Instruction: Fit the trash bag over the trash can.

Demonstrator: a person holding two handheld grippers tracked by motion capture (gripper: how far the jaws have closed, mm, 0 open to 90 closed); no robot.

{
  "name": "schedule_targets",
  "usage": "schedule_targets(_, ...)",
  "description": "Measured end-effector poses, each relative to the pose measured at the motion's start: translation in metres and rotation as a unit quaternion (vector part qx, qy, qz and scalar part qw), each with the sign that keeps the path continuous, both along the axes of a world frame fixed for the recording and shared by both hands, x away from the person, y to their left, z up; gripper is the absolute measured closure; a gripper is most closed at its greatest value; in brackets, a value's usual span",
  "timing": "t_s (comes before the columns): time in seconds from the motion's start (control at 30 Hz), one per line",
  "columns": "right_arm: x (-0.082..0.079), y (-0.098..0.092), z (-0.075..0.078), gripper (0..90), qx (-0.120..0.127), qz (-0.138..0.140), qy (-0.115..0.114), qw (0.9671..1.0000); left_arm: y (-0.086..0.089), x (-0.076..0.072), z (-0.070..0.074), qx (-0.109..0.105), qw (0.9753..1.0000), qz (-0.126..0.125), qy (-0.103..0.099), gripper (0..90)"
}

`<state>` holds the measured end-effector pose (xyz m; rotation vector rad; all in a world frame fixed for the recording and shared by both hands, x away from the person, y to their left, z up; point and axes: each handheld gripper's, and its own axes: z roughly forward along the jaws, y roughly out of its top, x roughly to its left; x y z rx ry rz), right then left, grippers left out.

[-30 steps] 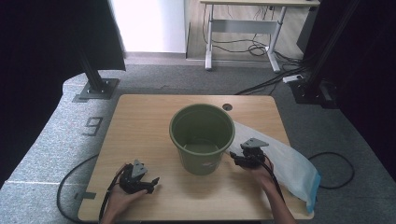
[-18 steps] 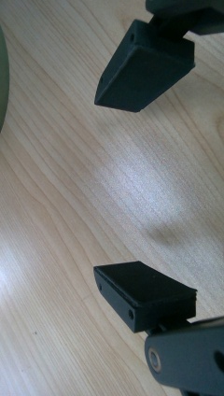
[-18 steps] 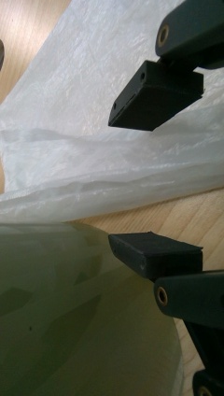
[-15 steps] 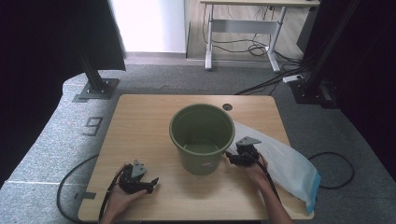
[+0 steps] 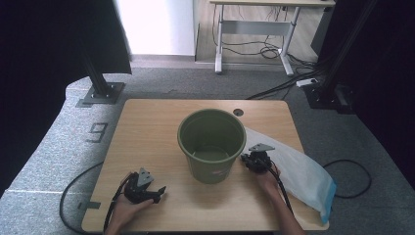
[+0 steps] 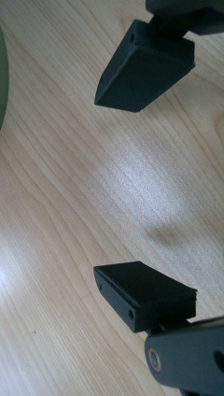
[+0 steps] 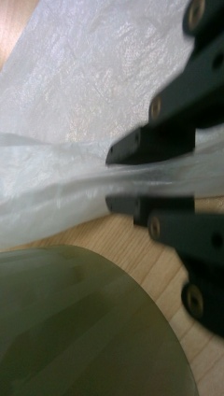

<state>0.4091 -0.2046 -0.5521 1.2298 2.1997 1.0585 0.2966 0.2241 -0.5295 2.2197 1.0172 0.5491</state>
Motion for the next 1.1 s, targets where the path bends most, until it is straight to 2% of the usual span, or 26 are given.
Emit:
schedule_targets(0.1, 0.001, -0.003, 0.000, 88.4, 0.011, -0.002, 0.003, 0.9999, 0.000, 0.000, 0.000, 0.001, 1.0000, 0.000, 0.000, 16.2)
schedule_targets(0.2, 0.000, -0.008, 0.004, 88.6, 0.025, -0.016, -0.005, 0.9996, 0.000, 0.000, 0.000, 0.002, 1.0000, 0.000, 0.000, 16.2)
schedule_targets(0.4, -0.009, -0.020, 0.024, 88.7, 0.057, -0.036, -0.047, 0.9966, 0.002, -0.002, 0.003, -0.003, 1.0000, 0.007, -0.006, 16.2)
schedule_targets(0.57, -0.016, -0.035, 0.041, 88.7, 0.105, -0.050, -0.072, 0.9907, 0.004, -0.002, 0.004, -0.007, 0.9999, 0.012, -0.009, 16.4)
schedule_targets(0.63, -0.018, -0.040, 0.047, 88.7, 0.115, -0.055, -0.082, 0.9884, 0.004, -0.002, 0.004, -0.007, 0.9999, 0.011, -0.009, 16.4)
schedule_targets(0.67, -0.018, -0.040, 0.047, 88.7, 0.115, -0.055, -0.082, 0.9884, 0.004, -0.002, 0.004, -0.007, 0.9999, 0.011, -0.009, 16.4)
schedule_targets(0.7, -0.020, -0.045, 0.053, 88.7, 0.132, -0.059, -0.086, 0.9858, 0.004, -0.003, 0.004, -0.009, 0.9999, 0.011, -0.009, 16.4)
schedule_targets(0.83, -0.025, -0.048, 0.069, 88.7, 0.140, -0.056, -0.105, 0.9831, 0.003, -0.003, 0.003, -0.015, 0.9998, 0.009, -0.008, 16.4)
schedule_targets(0.97, -0.032, -0.052, 0.087, 88.7, 0.153, -0.056, -0.127, 0.9784, 0.001, -0.002, 0.002, -0.018, 0.9998, 0.005, -0.005, 16.5)
schedule_targets(1.07, -0.037, -0.057, 0.098, 88.7, 0.176, -0.059, -0.138, 0.9730, 0.000, -0.002, 0.002, -0.016, 0.9999, 0.001, -0.004, 16.5)
schedule_targets(1.1, -0.037, -0.057, 0.098, 88.7, 0.176, -0.059, -0.138, 0.9730, 0.000, -0.002, 0.002, -0.016, 0.9999, 0.001, -0.004, 16.5)
